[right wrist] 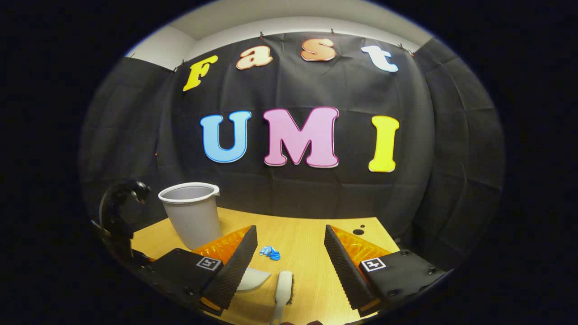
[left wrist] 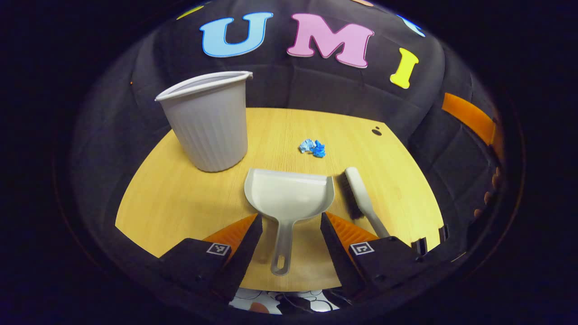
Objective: Pick up the small broom and dustpan from the desktop, sweep the trash into the dustpan with the broom, and then empty the trash into the garbage bin.
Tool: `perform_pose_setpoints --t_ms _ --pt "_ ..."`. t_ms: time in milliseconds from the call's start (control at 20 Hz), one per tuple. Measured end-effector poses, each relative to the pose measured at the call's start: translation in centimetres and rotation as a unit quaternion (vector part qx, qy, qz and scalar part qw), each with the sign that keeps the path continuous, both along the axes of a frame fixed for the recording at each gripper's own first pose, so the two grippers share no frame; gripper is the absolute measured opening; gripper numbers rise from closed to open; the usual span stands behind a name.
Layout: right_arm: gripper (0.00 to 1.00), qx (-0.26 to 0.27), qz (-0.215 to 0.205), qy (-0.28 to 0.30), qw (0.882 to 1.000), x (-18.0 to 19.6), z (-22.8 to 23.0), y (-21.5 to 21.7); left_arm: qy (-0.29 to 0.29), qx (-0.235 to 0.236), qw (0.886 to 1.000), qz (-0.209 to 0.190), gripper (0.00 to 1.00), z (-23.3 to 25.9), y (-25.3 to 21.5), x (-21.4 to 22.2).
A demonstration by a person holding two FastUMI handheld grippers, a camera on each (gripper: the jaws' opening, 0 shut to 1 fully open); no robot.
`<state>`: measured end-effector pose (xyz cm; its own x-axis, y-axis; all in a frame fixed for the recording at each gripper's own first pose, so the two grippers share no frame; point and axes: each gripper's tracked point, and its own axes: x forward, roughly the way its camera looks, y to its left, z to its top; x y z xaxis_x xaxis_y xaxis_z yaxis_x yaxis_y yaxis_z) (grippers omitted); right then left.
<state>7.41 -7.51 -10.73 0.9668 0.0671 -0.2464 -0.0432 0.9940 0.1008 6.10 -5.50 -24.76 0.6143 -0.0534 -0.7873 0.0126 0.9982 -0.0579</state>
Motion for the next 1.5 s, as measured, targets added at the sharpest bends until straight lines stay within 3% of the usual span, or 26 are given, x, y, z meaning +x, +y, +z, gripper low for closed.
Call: perform_pose_setpoints --t_ms 150,350,600,650,700,750,800,850,1000,1100,1300,1500 --pt "0.96 0.004 0.001 0.016 1.000 -0.4 -1.8 -0.8 0.079 0.020 0.997 -0.009 0.79 -3.5 0.7 -0.6" --pt "0.96 -0.041 0.029 0.039 0.998 -1.0 -4.5 -1.5 0.173 0.019 0.985 -0.008 0.80 -7.3 0.8 0.4" --pt "0.96 -0.006 0.036 0.096 0.995 -2.6 -7.9 -1.6 0.251 0.022 0.968 -0.004 0.80 -9.3 1.0 2.1" --pt "0.96 -0.006 0.037 0.102 0.994 -2.8 -8.4 -1.6 0.254 0.025 0.967 -0.003 0.78 -9.3 1.1 2.7" --pt "0.96 -0.007 0.036 0.106 0.994 -2.9 -8.7 -1.8 0.259 0.029 0.965 -0.002 0.64 -9.4 1.1 2.9" --pt "0.96 -0.005 0.035 0.109 0.993 -3.1 -9.0 -1.8 0.262 0.032 0.965 -0.002 0.57 -9.5 1.1 3.2" --pt "0.93 0.000 0.035 0.117 0.993 -3.2 -9.3 -1.7 0.267 0.034 0.963 -0.003 0.55 -9.6 1.0 3.4" --pt "0.96 0.006 0.034 0.128 0.991 -3.4 -10.0 -1.6 0.277 0.032 0.960 -0.004 0.58 -9.7 0.8 3.5" --pt "0.92 0.037 0.036 0.173 0.984 -4.7 -11.7 0.3 0.301 0.039 0.953 -0.015 0.39 -9.8 0.5 3.4" --pt "0.95 0.036 0.046 0.191 0.980 -5.3 -12.6 1.4 0.300 0.045 0.952 -0.028 0.31 -10.0 0.6 3.4" --pt "0.95 0.013 0.060 0.239 0.969 -5.8 -15.2 2.8 0.294 0.033 0.954 -0.041 0.30 -10.4 0.5 3.5" --pt "0.96 0.008 0.056 0.343 0.938 -6.4 -19.5 3.2 0.282 0.028 0.957 -0.059 0.29 -10.6 0.6 3.6"
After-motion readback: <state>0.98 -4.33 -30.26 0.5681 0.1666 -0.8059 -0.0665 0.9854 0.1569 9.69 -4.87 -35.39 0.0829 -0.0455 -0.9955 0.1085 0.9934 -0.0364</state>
